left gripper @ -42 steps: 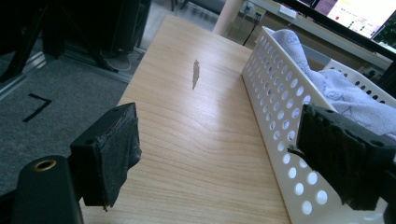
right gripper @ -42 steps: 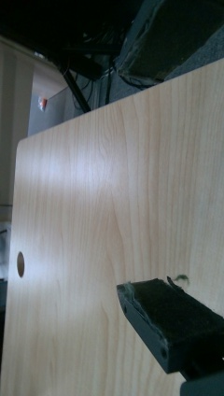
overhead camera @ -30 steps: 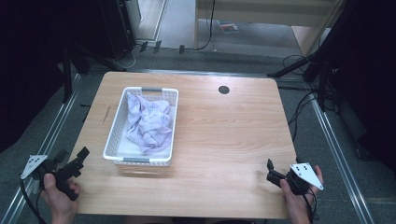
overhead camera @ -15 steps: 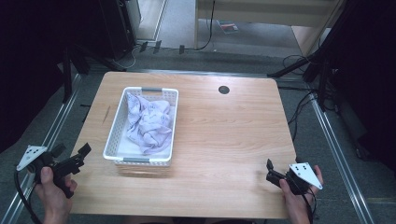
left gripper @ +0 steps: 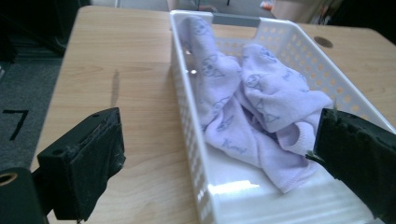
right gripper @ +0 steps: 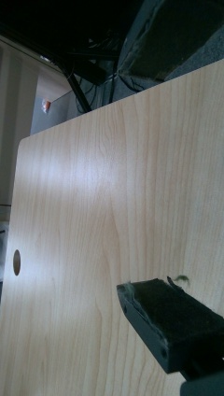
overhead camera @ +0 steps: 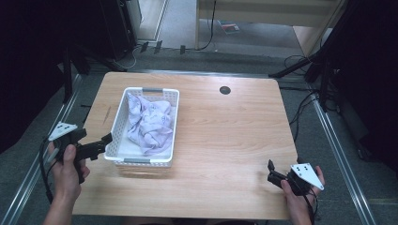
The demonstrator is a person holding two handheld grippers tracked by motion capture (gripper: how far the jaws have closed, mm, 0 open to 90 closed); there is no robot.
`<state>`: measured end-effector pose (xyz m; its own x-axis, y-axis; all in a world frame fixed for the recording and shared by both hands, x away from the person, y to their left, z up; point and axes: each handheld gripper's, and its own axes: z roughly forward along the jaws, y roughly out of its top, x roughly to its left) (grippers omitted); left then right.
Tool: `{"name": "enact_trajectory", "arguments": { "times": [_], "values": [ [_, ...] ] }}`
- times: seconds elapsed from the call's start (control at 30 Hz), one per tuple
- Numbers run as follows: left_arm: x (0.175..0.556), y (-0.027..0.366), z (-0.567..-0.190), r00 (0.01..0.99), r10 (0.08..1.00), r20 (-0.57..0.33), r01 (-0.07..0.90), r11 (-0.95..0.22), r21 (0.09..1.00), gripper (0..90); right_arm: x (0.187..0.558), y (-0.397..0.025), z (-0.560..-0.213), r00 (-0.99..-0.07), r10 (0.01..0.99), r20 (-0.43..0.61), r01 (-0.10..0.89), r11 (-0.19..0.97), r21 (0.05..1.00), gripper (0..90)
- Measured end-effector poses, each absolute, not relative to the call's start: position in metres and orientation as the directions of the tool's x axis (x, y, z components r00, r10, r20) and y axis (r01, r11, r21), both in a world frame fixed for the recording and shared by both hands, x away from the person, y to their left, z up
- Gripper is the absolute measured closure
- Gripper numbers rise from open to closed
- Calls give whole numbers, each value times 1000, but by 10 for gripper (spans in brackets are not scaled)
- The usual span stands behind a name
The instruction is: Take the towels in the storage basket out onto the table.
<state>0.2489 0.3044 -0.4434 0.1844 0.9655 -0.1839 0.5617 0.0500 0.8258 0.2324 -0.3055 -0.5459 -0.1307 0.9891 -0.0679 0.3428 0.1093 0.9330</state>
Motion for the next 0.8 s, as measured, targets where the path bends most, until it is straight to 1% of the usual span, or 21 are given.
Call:
{"name": "enact_trajectory", "arguments": {
  "times": [0.13,0.2,0.3,0.5,0.67,0.7,0.8],
  "values": [
    [274,282,-435,219,965,-147,620,-21,785,21,233,-305,-546,-134,988,-72,342,115,933,0],
    [283,276,-434,246,957,-152,637,-41,770,0,233,-305,-546,-135,988,-75,342,117,933,0],
    [292,269,-434,262,953,-153,654,-59,754,0,233,-305,-546,-135,988,-74,342,117,932,0],
    [320,251,-439,300,940,-161,719,-112,686,0,233,-305,-546,-140,987,-76,342,120,932,0],
    [336,242,-443,317,934,-168,747,-136,651,0,232,-305,-546,-143,987,-76,343,121,932,0],
    [344,239,-447,312,933,-181,762,-132,634,0,232,-305,-546,-143,987,-79,342,124,932,0],
    [352,236,-452,311,930,-196,779,-131,613,0,232,-305,-546,-146,986,-78,342,124,931,0]
  ]
}}
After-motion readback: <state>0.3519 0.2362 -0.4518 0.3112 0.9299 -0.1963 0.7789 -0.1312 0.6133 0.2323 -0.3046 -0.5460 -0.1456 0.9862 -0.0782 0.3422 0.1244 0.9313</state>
